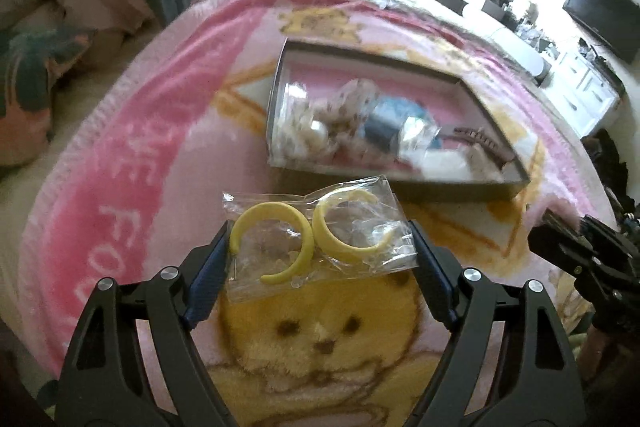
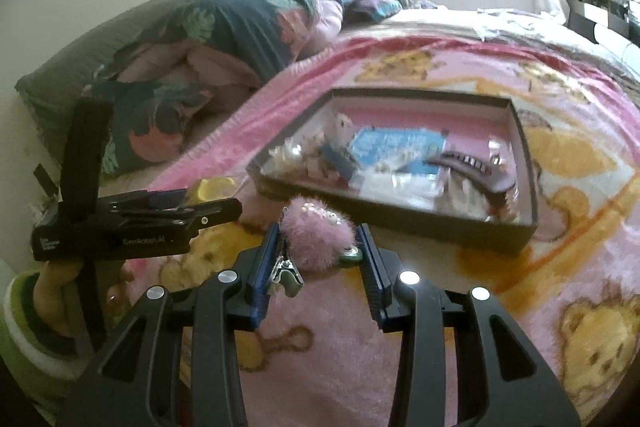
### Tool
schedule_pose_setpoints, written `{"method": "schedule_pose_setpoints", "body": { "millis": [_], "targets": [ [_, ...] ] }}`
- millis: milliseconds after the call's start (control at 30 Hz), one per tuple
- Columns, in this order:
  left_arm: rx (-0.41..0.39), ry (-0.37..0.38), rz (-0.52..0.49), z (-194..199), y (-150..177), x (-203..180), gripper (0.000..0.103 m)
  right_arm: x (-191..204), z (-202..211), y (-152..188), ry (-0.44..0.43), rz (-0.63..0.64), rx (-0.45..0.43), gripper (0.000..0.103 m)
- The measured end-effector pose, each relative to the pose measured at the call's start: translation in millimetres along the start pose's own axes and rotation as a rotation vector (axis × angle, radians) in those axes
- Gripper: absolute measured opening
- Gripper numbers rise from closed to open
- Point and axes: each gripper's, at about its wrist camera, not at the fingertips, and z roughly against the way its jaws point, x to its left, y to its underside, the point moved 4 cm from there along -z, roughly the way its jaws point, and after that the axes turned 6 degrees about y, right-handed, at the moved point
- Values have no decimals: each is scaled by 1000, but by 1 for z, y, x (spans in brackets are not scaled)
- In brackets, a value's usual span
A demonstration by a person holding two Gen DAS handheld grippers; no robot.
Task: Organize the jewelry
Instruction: 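Carry the yellow hoop bag and pink fluffy earring into the box and release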
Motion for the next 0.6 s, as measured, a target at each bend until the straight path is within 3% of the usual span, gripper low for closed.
{"method": "schedule_pose_setpoints", "body": {
  "millis": [367,600],
  "targets": [
    [-82,15,-48,6,-56,-26,75,-32,16,-47,84,-10,-107,37],
    [-79,31,-68,-9,-74,-41,75,-65,6,-56,212,-4,-115,37]
  ]
}}
